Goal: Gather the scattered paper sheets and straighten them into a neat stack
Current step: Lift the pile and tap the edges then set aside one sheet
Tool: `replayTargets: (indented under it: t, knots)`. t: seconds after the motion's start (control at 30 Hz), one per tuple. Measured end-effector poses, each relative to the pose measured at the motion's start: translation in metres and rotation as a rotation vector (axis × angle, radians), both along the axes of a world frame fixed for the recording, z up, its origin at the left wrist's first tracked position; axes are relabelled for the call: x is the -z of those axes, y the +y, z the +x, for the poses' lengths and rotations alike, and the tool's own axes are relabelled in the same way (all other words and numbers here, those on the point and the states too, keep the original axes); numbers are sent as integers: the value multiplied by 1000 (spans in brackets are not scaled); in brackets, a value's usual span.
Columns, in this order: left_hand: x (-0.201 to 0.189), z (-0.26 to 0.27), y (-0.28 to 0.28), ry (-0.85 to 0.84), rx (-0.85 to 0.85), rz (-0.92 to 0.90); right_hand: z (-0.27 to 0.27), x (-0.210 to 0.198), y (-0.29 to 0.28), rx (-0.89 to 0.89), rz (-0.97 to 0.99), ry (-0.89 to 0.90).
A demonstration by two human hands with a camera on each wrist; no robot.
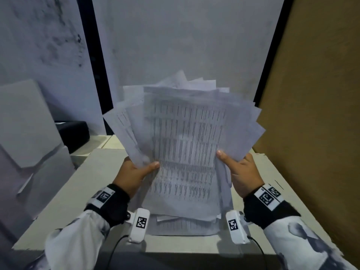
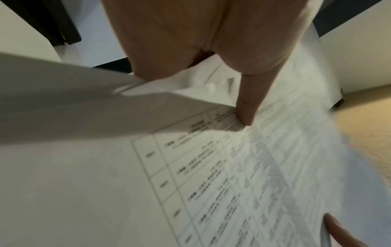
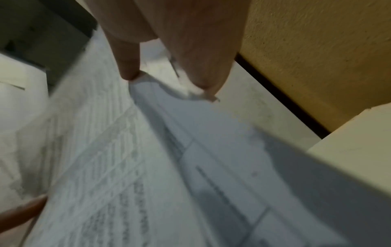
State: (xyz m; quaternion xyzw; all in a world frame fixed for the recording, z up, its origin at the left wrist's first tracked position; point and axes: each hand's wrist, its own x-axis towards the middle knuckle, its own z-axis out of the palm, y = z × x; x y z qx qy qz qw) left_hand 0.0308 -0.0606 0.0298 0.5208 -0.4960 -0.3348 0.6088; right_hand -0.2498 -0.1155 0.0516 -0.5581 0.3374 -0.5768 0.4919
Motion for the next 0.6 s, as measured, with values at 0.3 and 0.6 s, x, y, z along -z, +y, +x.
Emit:
replayTargets:
  t: [0.3, 0.6]
  knots:
    - [-48, -10, -19, -81, 28, -86, 2, -35, -15, 10, -155, 108]
    - [-1, -27, -5, -21, -72, -12, -17, 8, -6, 66, 47, 52]
